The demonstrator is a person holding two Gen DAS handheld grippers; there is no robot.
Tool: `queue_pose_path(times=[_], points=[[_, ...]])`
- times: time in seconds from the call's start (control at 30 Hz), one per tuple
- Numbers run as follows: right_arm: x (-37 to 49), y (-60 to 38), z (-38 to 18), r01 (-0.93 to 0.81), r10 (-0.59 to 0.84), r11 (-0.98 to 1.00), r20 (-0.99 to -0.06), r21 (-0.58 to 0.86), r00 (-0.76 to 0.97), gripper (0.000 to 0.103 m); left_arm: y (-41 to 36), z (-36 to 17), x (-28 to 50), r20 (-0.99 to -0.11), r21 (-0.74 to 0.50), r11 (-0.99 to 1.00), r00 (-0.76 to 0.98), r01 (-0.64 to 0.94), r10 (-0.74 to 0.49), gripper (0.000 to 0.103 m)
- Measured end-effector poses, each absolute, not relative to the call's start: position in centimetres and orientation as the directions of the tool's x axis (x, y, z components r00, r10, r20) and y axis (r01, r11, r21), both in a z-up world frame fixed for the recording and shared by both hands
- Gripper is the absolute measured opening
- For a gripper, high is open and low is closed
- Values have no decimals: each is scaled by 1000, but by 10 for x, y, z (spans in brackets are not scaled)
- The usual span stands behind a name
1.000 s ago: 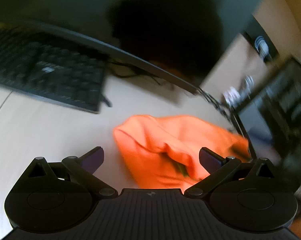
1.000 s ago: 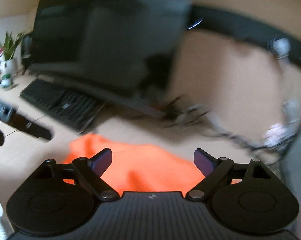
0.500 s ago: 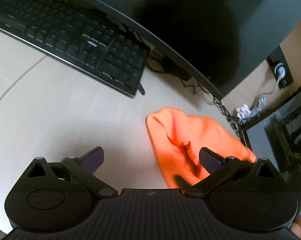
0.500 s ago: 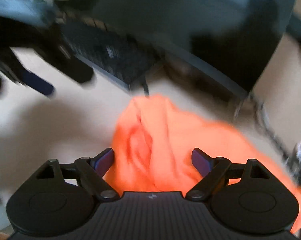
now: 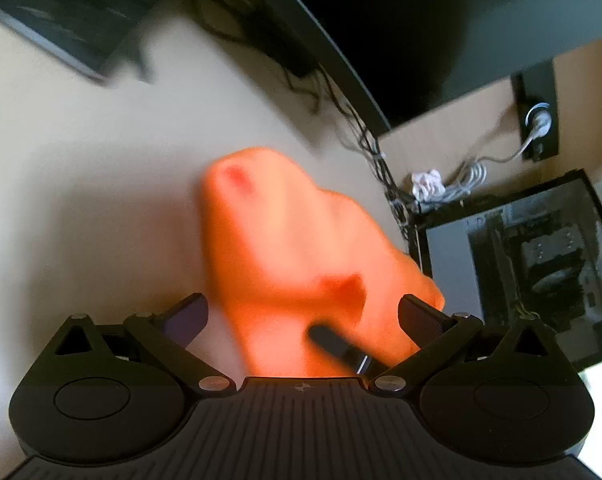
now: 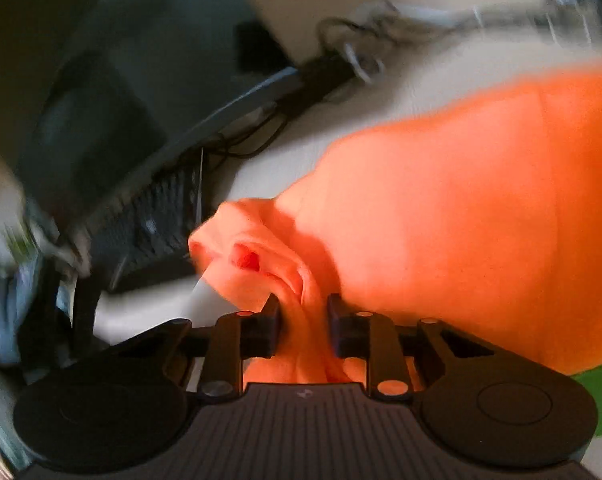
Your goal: Fold clothes
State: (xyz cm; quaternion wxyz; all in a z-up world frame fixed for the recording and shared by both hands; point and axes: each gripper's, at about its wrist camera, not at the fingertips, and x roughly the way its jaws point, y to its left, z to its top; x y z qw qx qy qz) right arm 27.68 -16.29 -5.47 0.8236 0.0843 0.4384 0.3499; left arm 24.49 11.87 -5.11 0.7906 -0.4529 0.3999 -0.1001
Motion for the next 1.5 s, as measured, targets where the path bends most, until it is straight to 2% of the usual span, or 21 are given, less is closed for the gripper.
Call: queue_pose_path(times=[0.03, 0.07, 0.1, 0.17, 0.2, 0.33, 0.37, 0.4, 0.43, 0.5, 0.57, 0.7, 0.9, 0.93, 0.97, 1.07, 1.1, 1.13, 1.2, 1.33, 1.5], points=[[266, -161, -49, -574, 625, 742, -668, 348, 403, 30, 110, -46, 255, -527, -805, 565, 656, -180, -541, 103], [254, -158, -45, -639, 608, 729, -660, 244, 442, 43, 102, -38, 262, -512, -808, 570, 654, -147, -557, 103], [242, -156, -41, -691, 595, 709, -645, 141, 480, 65, 95, -30, 267, -497, -809, 578, 652, -109, -572, 103], [224, -158, -38, -746, 593, 666, -594, -18, 544, 91, 80, -17, 280, -484, -804, 593, 636, -51, -601, 103], [218, -157, -39, -758, 589, 647, -578, -83, 565, 93, 73, -13, 286, -483, -802, 596, 624, -36, -614, 103], [233, -148, -61, -710, 502, 677, -584, -194, 638, 87, 47, -4, 302, -488, -799, 601, 576, 6, -655, 103], [242, -147, -65, -685, 475, 700, -584, -202, 658, 69, 43, 0, 302, -486, -797, 603, 572, 21, -661, 103], [252, -147, -68, -655, 443, 727, -588, -206, 676, 43, 44, 5, 300, -482, -792, 610, 584, 31, -654, 103], [261, -150, -66, -634, 434, 753, -592, -176, 679, 34, 47, 10, 296, -477, -785, 619, 601, 38, -641, 103], [282, -167, -54, -581, 461, 814, -614, 6, 641, 23, 59, 18, 287, -448, -793, 607, 631, 46, -633, 103], [296, -198, -40, -493, 540, 830, -601, 261, 590, 21, 69, 25, 279, -452, -769, 637, 664, 48, -595, 103], [306, -258, -23, -304, 639, 751, -528, 587, 560, 21, 53, 12, 293, -570, -669, 744, 644, -3, -510, 103], [293, -310, -30, -224, 576, 788, -558, 573, 597, 21, -21, -16, 336, -667, -590, 806, 536, 44, -517, 103], [291, -316, -30, -231, 541, 817, -564, 529, 624, 21, -34, -18, 342, -680, -570, 819, 522, 64, -515, 103], [287, -323, -28, -239, 501, 848, -568, 474, 653, 28, -46, -21, 348, -693, -550, 831, 508, 85, -511, 103], [256, -321, -14, -302, 324, 944, -532, 131, 782, 56, -73, -21, 358, -726, -478, 868, 494, 137, -478, 103], [247, -319, -10, -316, 278, 949, -500, 8, 820, 60, -81, -21, 361, -739, -448, 881, 492, 152, -460, 103], [235, -316, -7, -350, 269, 932, -464, -96, 844, 63, -86, -22, 363, -748, -425, 890, 491, 163, -447, 103], [219, -310, -6, -414, 290, 880, -427, -232, 857, 79, -88, -26, 366, -756, -419, 893, 481, 165, -443, 103], [218, -290, -21, -520, 372, 828, -491, -208, 788, 79, -86, -26, 370, -766, -427, 894, 472, 136, -437, 103], [233, -252, -56, -550, 307, 746, -538, -376, 785, 87, -70, -22, 367, -764, -451, 890, 483, 74, -428, 103]])
